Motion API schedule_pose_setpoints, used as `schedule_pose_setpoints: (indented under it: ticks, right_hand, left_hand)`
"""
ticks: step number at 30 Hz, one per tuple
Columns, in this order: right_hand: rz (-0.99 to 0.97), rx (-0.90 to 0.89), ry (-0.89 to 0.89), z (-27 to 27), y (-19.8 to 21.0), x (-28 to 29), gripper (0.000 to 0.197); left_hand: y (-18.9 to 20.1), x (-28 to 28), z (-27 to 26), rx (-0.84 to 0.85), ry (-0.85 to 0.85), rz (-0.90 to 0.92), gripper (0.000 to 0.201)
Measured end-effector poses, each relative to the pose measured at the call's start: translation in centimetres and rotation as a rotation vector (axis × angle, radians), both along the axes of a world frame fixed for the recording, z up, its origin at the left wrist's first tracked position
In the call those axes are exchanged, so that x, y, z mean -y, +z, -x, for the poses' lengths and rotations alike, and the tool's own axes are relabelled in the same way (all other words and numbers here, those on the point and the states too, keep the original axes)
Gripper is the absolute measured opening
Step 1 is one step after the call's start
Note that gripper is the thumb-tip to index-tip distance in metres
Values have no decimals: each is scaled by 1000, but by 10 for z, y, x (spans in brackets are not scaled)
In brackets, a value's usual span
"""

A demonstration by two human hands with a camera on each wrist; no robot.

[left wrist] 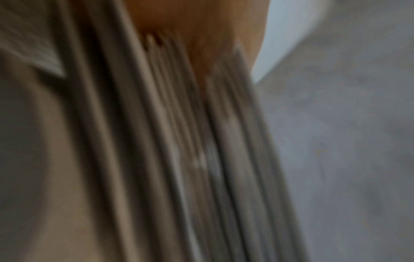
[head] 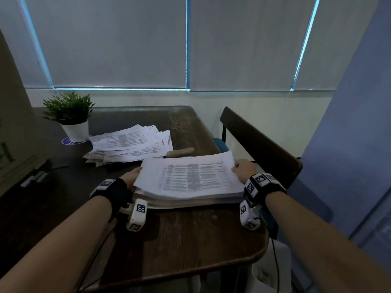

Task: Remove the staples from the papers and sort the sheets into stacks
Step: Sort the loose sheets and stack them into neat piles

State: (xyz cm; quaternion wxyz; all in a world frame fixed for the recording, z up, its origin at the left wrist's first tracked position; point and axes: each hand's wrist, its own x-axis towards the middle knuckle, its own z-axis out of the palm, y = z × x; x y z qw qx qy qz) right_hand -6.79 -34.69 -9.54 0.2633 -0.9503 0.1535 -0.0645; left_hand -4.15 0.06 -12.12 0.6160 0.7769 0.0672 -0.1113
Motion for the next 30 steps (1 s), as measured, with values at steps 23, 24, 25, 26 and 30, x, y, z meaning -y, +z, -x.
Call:
schedule_pose_setpoints:
  ticks: [23, 24, 25, 26, 30]
  right_hand:
    - [-1229, 118, 131, 12, 12, 16, 54]
    - [-1273, 183, 147, 15, 21, 16, 47]
    - [-1315, 259, 169, 15, 29, 15, 45]
    - [-1341, 323, 195, 19, 40, 12, 46]
    - [-1283, 443, 279, 31, 60, 5, 74]
  left_hand:
    - [67, -2, 64, 348, -173, 387, 64]
    - [72, -1, 65, 395, -165, 382, 55]
    - [77, -1, 64, 452, -144, 358, 47]
    - [82, 0, 64, 499, -114, 320, 44]
    - [80, -8, 63, 519, -74, 330, 52]
